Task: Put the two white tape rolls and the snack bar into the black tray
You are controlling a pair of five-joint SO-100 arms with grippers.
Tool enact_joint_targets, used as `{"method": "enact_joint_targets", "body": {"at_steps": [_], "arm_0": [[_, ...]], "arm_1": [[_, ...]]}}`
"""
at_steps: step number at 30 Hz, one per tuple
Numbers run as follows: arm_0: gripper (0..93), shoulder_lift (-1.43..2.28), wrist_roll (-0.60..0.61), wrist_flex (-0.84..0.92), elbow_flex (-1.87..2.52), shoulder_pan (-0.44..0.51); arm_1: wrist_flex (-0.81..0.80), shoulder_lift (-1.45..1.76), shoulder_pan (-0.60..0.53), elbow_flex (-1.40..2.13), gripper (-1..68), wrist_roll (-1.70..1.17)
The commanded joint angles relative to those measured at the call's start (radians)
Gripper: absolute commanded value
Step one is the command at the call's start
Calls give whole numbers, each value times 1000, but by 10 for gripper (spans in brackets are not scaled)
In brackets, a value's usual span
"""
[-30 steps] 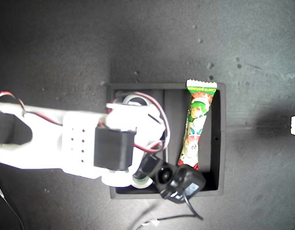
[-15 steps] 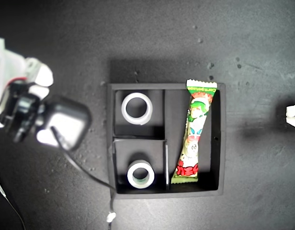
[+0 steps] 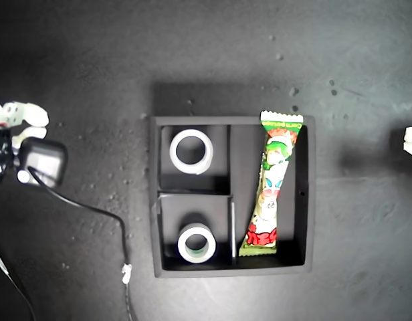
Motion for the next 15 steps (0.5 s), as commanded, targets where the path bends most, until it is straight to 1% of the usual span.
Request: {"method": "enact_joint_targets", "body": {"at_steps": [1,3,7,11,13,15], "arm_0": [[0,222,14,-37,152,28],[0,440,38,-5,259,46],[0,440,44,-44,316,46],[0,440,3,-40,337,41],[6,440,-58,-18,342,40],[6,440,-109,38,342,48]], "arm_1": [[38,8,-6,12,-2,-304],[28,8,-66,12,-1,-302],[17,8,-94,12,-4,-330],[57,8,-40,12,-1,-347],[118,8,-12,12,0,-382],[146,8,11,12,0,-377]]}}
